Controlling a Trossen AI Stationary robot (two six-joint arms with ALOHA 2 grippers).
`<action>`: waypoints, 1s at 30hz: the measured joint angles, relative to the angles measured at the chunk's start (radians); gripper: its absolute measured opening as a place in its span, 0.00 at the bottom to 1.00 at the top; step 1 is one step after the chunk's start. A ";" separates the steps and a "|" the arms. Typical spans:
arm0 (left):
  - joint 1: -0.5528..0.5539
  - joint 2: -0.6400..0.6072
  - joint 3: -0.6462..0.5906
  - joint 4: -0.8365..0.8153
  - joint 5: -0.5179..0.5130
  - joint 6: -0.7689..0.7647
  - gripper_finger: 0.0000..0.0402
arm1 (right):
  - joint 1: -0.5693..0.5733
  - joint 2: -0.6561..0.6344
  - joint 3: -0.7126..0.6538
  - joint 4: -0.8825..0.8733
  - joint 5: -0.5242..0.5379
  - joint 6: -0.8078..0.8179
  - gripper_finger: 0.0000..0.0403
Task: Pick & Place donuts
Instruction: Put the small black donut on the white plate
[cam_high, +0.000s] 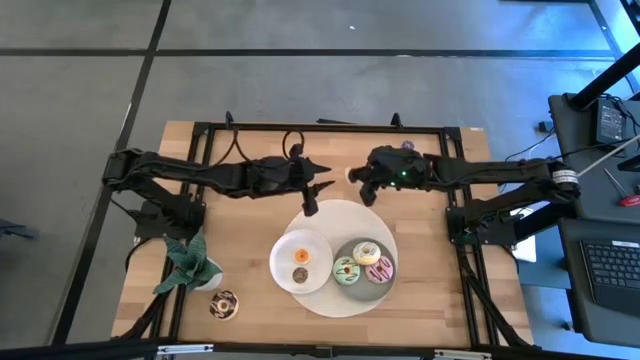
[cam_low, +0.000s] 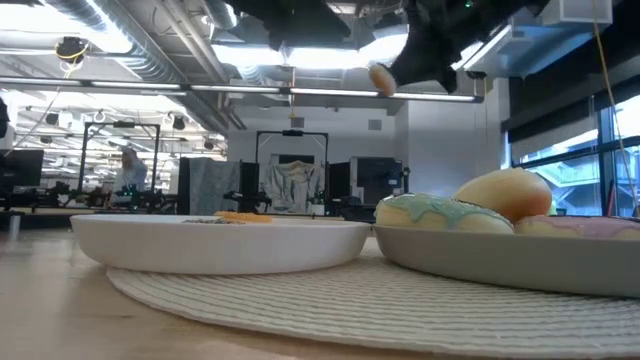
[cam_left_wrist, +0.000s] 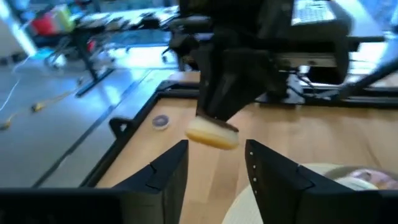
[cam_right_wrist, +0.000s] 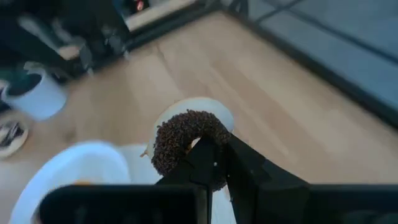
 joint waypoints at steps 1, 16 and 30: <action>0.000 0.005 -0.001 0.008 -0.016 -0.029 0.37 | 0.000 0.010 0.000 0.032 0.031 -0.006 0.09; -0.001 0.080 0.000 0.192 -0.294 -0.105 0.25 | 0.000 0.065 -0.001 0.408 0.259 -0.156 0.09; 0.004 0.083 -0.001 0.285 -0.300 -0.103 0.23 | 0.000 0.112 -0.001 0.578 0.261 -0.178 0.09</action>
